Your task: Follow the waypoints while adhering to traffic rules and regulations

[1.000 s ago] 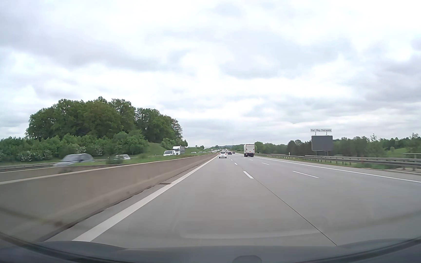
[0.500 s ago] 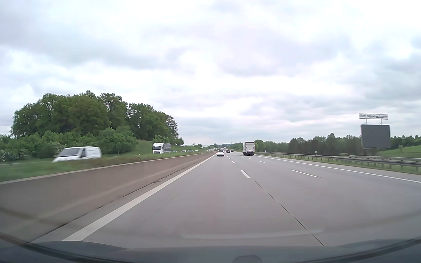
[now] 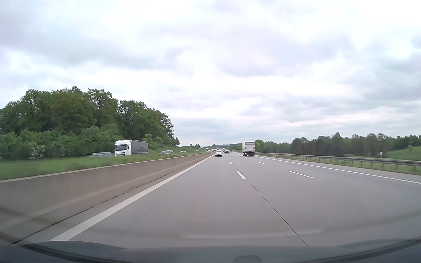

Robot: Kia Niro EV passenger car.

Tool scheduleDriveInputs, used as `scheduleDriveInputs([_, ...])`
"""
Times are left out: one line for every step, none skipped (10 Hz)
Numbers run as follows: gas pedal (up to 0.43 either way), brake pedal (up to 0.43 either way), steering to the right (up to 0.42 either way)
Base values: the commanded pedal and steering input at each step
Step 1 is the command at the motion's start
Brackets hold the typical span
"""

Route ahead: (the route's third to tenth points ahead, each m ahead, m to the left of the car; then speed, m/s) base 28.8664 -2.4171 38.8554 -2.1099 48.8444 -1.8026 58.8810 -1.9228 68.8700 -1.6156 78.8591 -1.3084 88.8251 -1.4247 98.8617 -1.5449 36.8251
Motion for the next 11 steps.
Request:
scheduleDriveInputs([0.319, 0.0, 0.001])
scheduleDriveInputs([0.319, 0.0, 0.001])
scheduleDriveInputs([0.319, 0.0, 0.001])
scheduleDriveInputs([0.319, 0.0, 0.001])
scheduleDriveInputs([0.319, 0.0, 0.001])
scheduleDriveInputs([0.319, 0.0, 0.001])
scheduleDriveInputs([0.319, 0.0, 0.001])
scheduleDriveInputs([0.319, 0.0, 0.001])
scheduleDriveInputs([0.319, 0.0, 0.001])
scheduleDriveInputs([0.319, 0.0, 0.001])
scheduleDriveInputs([0.319, 0.0, 0.001])
